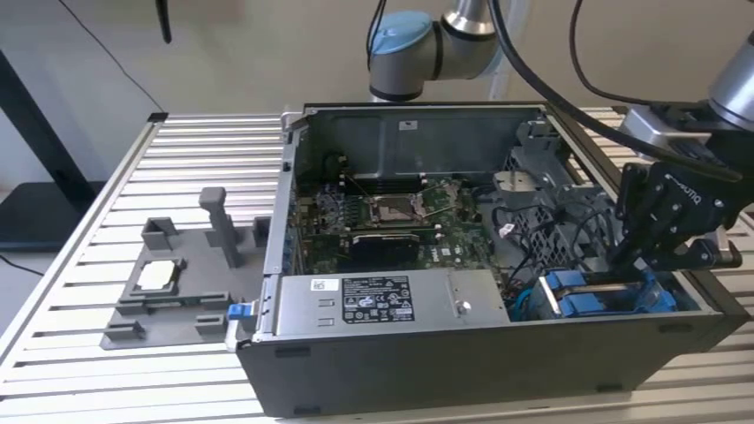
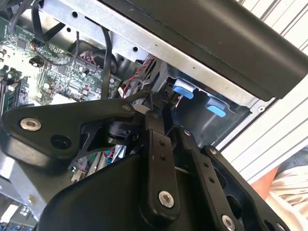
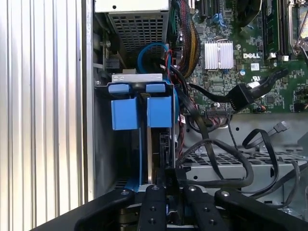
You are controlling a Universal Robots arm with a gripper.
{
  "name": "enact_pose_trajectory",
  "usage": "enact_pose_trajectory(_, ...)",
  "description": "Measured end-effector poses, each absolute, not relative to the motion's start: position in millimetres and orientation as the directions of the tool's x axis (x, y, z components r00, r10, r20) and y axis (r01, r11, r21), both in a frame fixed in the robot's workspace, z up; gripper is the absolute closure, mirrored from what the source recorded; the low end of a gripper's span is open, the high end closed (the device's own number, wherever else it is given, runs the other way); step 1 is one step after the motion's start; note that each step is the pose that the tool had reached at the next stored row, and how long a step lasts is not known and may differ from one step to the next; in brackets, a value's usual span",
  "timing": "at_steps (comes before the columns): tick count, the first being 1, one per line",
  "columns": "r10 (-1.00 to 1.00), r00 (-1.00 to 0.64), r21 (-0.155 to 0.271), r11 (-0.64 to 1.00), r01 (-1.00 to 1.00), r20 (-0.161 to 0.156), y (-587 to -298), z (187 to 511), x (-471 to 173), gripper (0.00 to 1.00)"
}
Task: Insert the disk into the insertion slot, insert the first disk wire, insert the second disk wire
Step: 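Insert the first disk wire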
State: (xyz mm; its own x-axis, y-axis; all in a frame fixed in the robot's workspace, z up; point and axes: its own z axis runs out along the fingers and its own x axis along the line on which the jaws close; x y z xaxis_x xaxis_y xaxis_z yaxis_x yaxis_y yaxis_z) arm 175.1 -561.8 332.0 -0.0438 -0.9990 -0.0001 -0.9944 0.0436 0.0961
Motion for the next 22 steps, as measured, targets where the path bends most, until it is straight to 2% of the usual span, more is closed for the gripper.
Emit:
enact_pose_trajectory(1, -0.999, -0.044, 0.096, 0.044, -0.994, 0.000, -562, 332, 175, 0.73)
enact_pose_trajectory(8, -0.999, -0.044, 0.094, 0.044, -0.995, 0.001, -562, 338, 175, 0.73)
enact_pose_trajectory(22, -0.999, -0.044, 0.085, 0.044, -0.995, 0.000, -562, 371, 173, 0.73)
